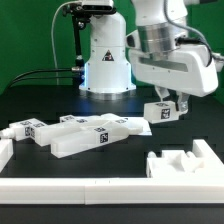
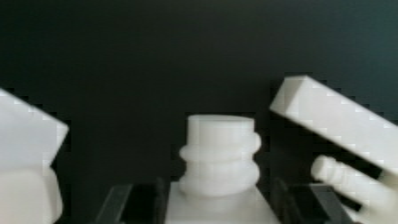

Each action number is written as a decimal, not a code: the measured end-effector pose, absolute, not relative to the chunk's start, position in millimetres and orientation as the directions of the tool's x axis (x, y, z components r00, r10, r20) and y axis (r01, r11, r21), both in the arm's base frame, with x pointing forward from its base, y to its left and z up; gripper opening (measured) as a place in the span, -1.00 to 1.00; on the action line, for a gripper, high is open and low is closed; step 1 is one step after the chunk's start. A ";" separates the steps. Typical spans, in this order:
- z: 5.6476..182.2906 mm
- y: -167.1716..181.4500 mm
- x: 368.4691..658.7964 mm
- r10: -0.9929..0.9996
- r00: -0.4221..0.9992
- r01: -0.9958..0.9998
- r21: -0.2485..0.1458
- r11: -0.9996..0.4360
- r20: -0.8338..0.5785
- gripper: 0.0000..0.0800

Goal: Assemble chair

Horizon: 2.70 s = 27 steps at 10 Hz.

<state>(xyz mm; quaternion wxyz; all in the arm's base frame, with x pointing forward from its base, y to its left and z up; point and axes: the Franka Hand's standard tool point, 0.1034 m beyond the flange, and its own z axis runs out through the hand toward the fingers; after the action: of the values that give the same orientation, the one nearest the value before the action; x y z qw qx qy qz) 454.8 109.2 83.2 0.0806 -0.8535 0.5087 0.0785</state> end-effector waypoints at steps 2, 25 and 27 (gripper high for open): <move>81.7 104.9 456.1 -0.847 0.487 -0.872 -0.063 -0.486 -0.215 -0.29; 47.3 84.4 452.2 -0.563 0.669 -0.684 -0.108 -0.721 -0.485 0.62; 43.3 77.3 450.8 -0.483 0.624 -0.676 -0.114 -0.728 -0.615 0.62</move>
Offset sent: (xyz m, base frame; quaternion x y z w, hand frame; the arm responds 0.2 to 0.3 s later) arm 0.0000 0.0000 0.0000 0.0000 0.0000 0.0000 1.0000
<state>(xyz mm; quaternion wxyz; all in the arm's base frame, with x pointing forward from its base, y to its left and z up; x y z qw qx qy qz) 450.8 77.3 43.3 0.1694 -0.8850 0.3272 0.2846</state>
